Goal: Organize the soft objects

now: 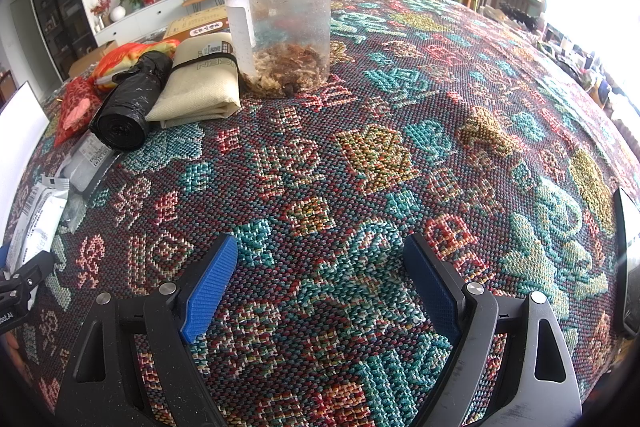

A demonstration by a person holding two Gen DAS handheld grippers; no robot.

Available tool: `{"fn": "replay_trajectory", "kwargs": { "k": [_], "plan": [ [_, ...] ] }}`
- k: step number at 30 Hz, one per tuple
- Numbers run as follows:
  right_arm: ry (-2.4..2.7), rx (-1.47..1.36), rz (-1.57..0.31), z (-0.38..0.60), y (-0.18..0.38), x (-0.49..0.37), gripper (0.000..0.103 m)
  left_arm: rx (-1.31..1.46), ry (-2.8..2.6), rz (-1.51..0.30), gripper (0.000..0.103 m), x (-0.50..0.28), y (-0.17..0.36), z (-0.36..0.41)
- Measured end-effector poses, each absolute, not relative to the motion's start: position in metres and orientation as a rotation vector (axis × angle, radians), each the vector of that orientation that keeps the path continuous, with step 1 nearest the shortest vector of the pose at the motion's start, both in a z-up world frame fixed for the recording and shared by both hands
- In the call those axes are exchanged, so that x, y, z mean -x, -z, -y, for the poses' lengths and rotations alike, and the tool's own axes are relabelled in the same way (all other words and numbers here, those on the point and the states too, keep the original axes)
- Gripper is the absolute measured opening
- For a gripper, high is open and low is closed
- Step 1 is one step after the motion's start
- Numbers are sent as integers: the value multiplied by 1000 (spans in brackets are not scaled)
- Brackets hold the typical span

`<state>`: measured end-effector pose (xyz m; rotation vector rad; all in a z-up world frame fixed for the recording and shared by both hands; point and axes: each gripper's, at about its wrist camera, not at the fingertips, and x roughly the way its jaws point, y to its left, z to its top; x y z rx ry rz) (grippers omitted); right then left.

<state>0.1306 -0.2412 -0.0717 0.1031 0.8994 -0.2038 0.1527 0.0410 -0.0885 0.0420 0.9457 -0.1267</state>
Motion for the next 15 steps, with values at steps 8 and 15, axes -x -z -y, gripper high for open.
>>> {"fn": "replay_trajectory", "kwargs": {
  "k": [8, 15],
  "plan": [
    [204, -103, -900, 241, 72, -131, 88, -42, 127, -946, 103, -153, 88, -41],
    [204, -103, -900, 241, 72, -131, 88, -42, 126, -946, 103, -152, 88, -42]
  ]
}}
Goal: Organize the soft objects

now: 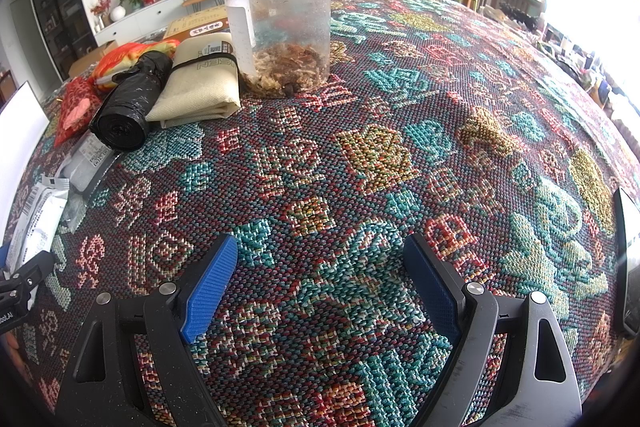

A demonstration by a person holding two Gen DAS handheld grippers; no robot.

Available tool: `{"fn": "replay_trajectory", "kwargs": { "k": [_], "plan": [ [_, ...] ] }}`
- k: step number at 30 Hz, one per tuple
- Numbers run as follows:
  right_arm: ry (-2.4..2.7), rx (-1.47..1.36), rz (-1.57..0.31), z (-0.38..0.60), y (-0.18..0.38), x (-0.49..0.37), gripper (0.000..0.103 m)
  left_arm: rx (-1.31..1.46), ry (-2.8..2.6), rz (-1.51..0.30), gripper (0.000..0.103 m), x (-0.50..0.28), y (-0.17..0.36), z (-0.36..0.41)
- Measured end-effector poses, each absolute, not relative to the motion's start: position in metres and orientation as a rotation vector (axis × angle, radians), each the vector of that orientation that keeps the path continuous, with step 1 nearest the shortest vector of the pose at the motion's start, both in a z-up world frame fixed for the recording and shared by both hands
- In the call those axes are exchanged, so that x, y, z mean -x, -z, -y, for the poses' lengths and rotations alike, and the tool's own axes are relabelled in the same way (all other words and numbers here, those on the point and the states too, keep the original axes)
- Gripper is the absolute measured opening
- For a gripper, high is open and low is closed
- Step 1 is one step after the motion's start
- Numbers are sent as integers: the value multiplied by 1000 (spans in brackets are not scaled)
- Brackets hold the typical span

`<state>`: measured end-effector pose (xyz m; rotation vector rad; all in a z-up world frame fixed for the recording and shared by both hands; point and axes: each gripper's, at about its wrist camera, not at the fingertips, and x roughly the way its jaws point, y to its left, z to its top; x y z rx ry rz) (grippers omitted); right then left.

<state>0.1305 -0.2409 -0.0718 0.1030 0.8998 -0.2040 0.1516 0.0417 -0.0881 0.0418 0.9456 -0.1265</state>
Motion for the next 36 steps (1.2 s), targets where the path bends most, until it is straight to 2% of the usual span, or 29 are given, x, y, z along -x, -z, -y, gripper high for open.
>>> {"fn": "replay_trajectory", "kwargs": {
  "k": [10, 13, 17, 20, 22, 25, 26, 27, 28, 29, 31, 36],
  "plan": [
    [202, -103, -902, 242, 72, -131, 88, -42, 128, -950, 103, -153, 88, -41],
    [168, -81, -919, 242, 71, -135, 92, -45, 137, -976, 103, -148, 88, -40],
    [49, -160, -893, 241, 46, -147, 90, -39, 143, -1002, 103, -145, 85, -45],
    [-79, -189, -840, 214, 18, -179, 90, -22, 152, -1013, 102, -141, 82, -48],
    [-137, -160, -873, 188, 13, -214, 90, -19, 170, -1021, 94, -141, 79, -48],
    [-159, -82, -960, 159, 24, -264, 87, -38, 190, -1027, 92, -150, 75, -39],
    [-171, -63, -989, 153, 31, -275, 83, -53, 199, -1031, 92, -152, 75, -35],
    [-178, -47, -1024, 150, 37, -281, 53, -75, 208, -1038, 91, -154, 74, -32],
    [-177, -49, -1055, 149, 43, -280, 40, -102, 210, -1046, 78, -155, 75, -28],
    [-184, -89, -1057, 155, 43, -272, 39, -117, 212, -1043, 73, -155, 74, -27],
    [-203, -170, -1060, 171, 41, -246, 38, -88, 210, -1042, 69, -154, 71, -30],
    [-270, -459, -1036, 232, 33, -148, 38, 46, 244, -1015, 67, -127, 56, -46]
  ]
}}
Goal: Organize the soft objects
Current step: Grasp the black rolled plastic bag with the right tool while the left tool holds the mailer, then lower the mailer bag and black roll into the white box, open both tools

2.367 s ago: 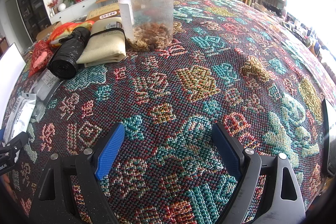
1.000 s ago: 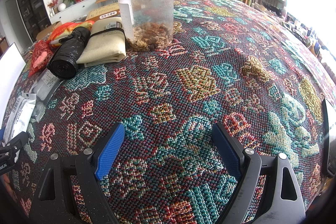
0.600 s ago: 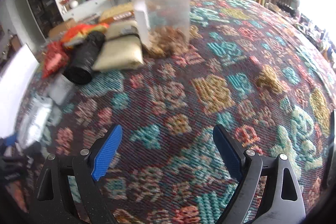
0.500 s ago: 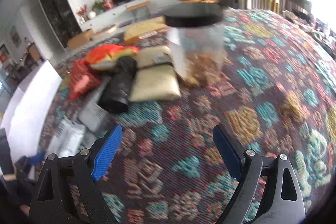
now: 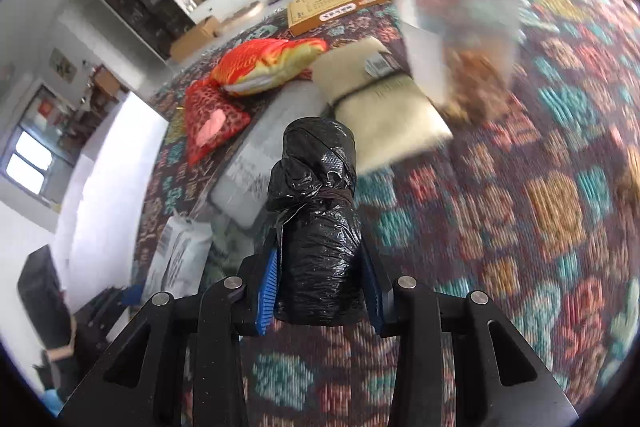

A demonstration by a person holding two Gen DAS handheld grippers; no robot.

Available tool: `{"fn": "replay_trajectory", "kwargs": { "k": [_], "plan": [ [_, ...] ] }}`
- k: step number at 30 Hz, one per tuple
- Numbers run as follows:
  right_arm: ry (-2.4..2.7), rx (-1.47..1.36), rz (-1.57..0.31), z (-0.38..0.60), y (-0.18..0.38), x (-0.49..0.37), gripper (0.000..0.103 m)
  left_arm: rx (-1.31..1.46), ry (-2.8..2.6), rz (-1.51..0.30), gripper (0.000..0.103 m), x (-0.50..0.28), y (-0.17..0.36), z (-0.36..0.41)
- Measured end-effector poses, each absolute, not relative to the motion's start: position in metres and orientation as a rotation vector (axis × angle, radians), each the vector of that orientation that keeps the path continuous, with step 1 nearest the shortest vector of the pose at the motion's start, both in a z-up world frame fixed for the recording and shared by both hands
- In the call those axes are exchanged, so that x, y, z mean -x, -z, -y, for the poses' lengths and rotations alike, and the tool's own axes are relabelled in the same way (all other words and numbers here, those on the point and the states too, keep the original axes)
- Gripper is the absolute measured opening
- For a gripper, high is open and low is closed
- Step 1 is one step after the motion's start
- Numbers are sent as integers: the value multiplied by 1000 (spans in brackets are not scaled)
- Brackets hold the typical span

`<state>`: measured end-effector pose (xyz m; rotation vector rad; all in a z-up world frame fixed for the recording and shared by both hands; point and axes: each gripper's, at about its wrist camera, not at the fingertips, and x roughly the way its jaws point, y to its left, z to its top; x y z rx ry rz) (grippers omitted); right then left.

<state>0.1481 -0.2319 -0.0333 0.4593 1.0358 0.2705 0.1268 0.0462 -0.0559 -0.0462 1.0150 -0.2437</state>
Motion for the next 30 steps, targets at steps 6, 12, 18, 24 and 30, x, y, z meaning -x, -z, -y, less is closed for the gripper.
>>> {"fn": "replay_trajectory", "kwargs": {
  "k": [6, 12, 18, 24, 30],
  "plan": [
    [-274, -651, -1027, 263, 30, -89, 38, 183, 313, -962, 67, -91, 12, -67],
    [-516, -596, -945, 176, -49, -80, 38, 210, 263, -840, 67, -62, -60, -135],
    [-846, -488, -937, 18, -108, -80, 38, 160, -54, -818, 67, -34, -79, -255],
    [-931, -345, -1030, -76, -77, -77, 63, 134, -383, -903, 90, -12, -40, -340],
    [-613, -149, -913, -8, -47, -73, 69, 189, -401, -826, 93, -5, -41, -341]
  ]
}}
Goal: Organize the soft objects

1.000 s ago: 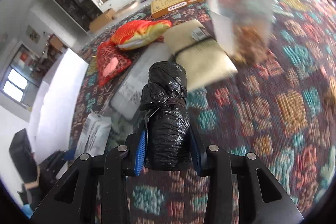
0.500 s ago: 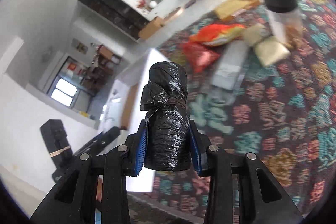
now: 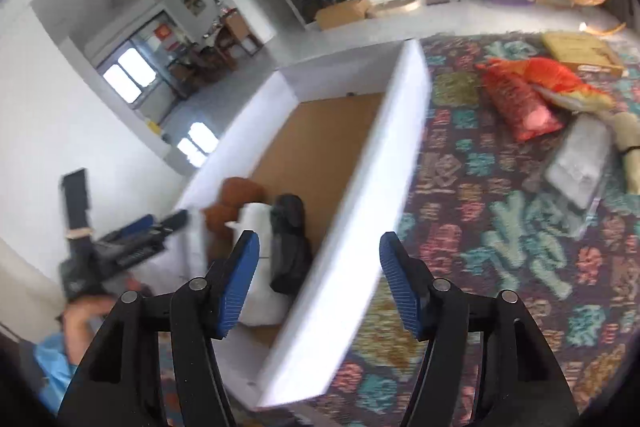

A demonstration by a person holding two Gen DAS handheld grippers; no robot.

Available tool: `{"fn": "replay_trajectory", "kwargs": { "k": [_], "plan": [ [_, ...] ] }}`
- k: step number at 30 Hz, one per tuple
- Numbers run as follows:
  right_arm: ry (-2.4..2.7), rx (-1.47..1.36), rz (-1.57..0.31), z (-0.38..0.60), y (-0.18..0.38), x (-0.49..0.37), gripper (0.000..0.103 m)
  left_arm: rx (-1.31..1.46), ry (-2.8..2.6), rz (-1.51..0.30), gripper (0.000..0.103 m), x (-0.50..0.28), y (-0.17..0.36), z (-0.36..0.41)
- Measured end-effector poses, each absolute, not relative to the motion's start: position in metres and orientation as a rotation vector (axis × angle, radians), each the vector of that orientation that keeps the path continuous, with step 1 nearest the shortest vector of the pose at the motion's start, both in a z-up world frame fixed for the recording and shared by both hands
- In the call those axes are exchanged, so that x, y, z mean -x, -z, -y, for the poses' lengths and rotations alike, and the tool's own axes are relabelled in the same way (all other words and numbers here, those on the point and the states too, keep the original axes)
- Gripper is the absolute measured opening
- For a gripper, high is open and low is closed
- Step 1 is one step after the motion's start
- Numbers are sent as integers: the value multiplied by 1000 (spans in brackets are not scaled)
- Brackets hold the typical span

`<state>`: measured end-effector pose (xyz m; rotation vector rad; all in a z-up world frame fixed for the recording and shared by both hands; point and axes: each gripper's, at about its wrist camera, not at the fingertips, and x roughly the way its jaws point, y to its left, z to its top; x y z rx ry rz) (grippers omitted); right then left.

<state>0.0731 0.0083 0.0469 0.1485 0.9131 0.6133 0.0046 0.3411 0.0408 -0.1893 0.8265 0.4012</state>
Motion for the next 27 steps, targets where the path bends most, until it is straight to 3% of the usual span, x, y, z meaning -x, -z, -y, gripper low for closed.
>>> {"fn": "replay_trajectory", "kwargs": {
  "k": [6, 12, 19, 27],
  "plan": [
    [-100, 24, -907, 105, 16, -83, 71, 236, -146, -729, 96, -18, -69, -256],
    [133, 21, -897, 181, 30, -87, 71, 145, 178, -740, 101, -30, -76, -130],
    [196, 5, -888, 207, 50, -94, 73, 17, 279, -904, 102, -65, 7, -27],
    [176, -50, -896, 223, 55, -98, 77, 100, 140, -967, 102, -113, 74, -48]
  ]
}}
